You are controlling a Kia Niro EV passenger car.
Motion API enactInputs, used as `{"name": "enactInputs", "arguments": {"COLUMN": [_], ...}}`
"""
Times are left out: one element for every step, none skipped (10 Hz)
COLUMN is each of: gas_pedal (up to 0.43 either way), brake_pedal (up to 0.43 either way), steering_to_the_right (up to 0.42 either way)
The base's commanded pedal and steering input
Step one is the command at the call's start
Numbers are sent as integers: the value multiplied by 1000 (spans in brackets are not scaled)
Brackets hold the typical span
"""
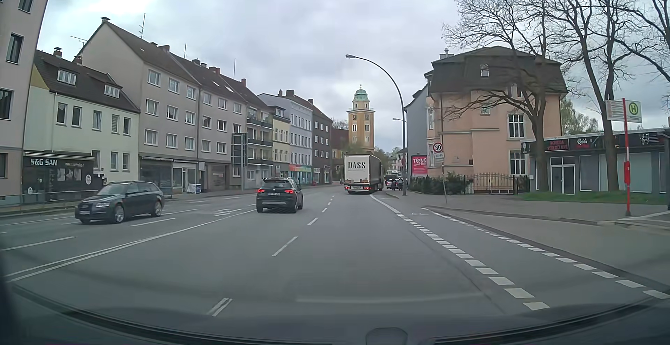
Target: Follow the waypoints while adhering to traffic rules and regulations
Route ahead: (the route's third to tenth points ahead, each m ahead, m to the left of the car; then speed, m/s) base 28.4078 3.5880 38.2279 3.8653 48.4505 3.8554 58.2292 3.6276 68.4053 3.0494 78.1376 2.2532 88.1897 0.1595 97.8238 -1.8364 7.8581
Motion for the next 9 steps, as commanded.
{"name": "enactInputs", "arguments": {"gas_pedal": [98,98,79,59,59,59,59,59,59], "brake_pedal": [6,0,0,6,0,0,0,0,0], "steering_to_the_right": [-2,-2,-2,-2,-2,-2,-2,-3,-3]}}
